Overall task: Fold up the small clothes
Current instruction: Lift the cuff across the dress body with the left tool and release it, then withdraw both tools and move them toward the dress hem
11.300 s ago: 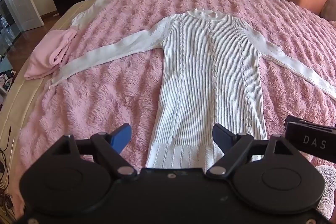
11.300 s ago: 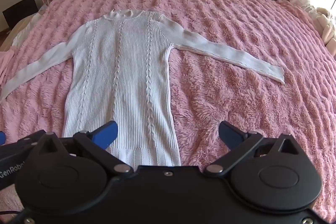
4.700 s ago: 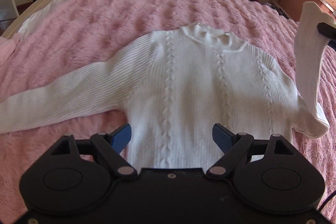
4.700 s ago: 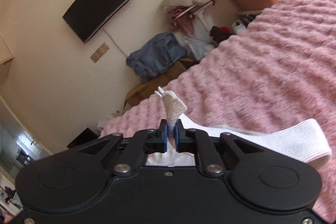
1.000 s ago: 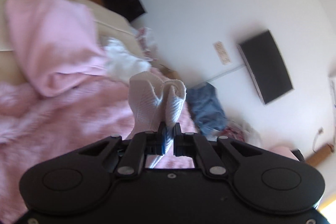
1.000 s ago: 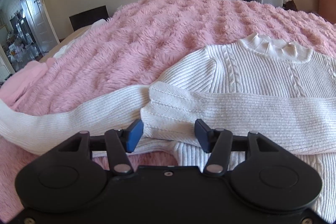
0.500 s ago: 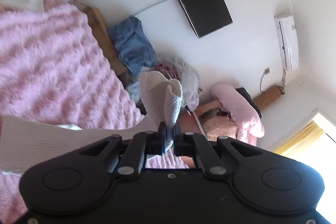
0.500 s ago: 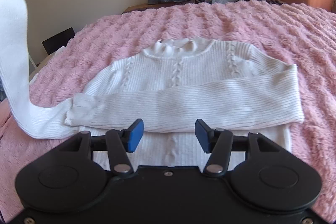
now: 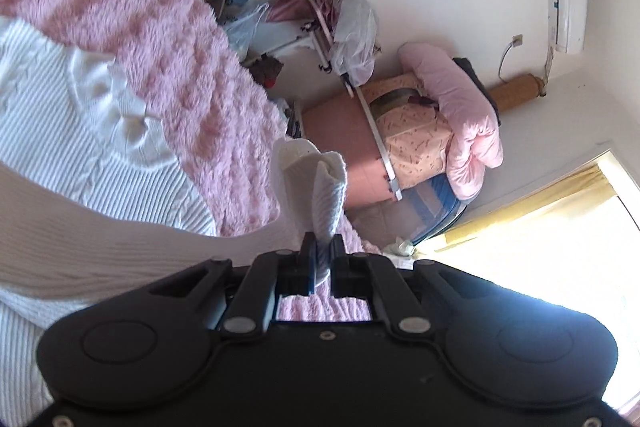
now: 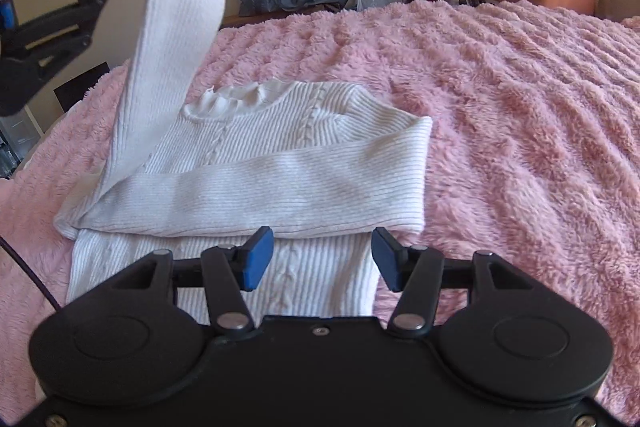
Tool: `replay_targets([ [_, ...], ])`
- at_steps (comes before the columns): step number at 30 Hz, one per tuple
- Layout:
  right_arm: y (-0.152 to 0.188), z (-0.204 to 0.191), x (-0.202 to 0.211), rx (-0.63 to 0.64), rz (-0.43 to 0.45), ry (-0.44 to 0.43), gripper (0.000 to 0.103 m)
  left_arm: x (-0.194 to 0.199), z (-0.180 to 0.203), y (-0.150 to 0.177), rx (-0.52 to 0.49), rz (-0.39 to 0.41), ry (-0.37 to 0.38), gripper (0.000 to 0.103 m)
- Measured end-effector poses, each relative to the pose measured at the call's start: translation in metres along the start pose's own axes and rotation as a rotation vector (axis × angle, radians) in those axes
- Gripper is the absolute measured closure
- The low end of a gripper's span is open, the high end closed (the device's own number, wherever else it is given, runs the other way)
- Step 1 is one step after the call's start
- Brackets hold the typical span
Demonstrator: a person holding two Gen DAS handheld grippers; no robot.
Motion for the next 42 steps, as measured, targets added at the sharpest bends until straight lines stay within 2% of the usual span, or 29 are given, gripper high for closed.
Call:
replay_targets([
  [3,0.002,0.015,0.000,-0.014,0.003,0.018,0.047,-0.027,-0.027,0.012,0.033,-0.043,-0.046,0.100],
  [7,0.004,0.032,-0.002,-0.029,0.004,0.052,0.047,-0.061,-0.061,0.025,0.031,-0.086,-0.142,0.100],
  [11,0.004,0.048,-0.001,-0.062,0.006,0.084,0.047,-0.087,-0.079,0.038,0.017,-0.147,-0.182,0.098],
  [14,0.004,0.058,-0.001,-0.081,0.009,0.107,0.047,-0.099,-0.081,0.049,-0.025,-0.169,-0.207,0.086],
  [15,0.004,0.060,-0.001,-0.086,0.010,0.112,0.047,-0.099,-0.078,0.052,-0.047,-0.177,-0.221,0.077],
  [18,0.001,0.064,-0.002,-0.107,0.014,0.123,0.047,-0.091,-0.069,0.063,-0.089,-0.185,-0.230,0.066],
  [19,0.000,0.065,-0.002,-0.116,0.016,0.120,0.047,-0.089,-0.067,0.064,-0.105,-0.186,-0.224,0.060],
  [22,-0.005,0.067,0.000,-0.140,0.031,0.121,0.047,-0.070,-0.046,0.064,-0.132,-0.183,-0.127,0.055],
  [25,-0.006,0.065,0.003,-0.146,0.041,0.116,0.047,-0.044,-0.032,0.058,-0.151,-0.132,-0.106,0.052],
  [28,-0.005,0.063,0.002,-0.163,0.045,0.093,0.047,-0.012,-0.030,0.044,-0.177,-0.042,-0.183,0.051],
  [31,-0.008,0.056,-0.001,-0.138,0.100,0.066,0.047,0.019,-0.046,0.027,-0.182,0.029,-0.286,0.050],
  [36,-0.021,0.035,-0.016,-0.068,0.156,-0.055,0.048,0.072,-0.077,0.005,-0.177,0.145,-0.429,0.050],
  [39,-0.027,0.020,-0.026,-0.007,0.156,-0.064,0.048,0.094,-0.089,-0.005,-0.165,0.197,-0.451,0.050],
  [42,-0.028,0.014,-0.041,0.005,0.091,-0.024,0.048,0.108,-0.103,-0.016,-0.149,0.222,-0.489,0.050],
])
Point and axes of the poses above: each gripper's, at about its wrist camera, not at the fingertips, and x roughly against the way its jaws point, z to its right, y to its underside, the point moved 1 cm from there along -x, roughly the way its jaws point, and after that the axes turned 10 degrees about x, right-handed, at the moved point
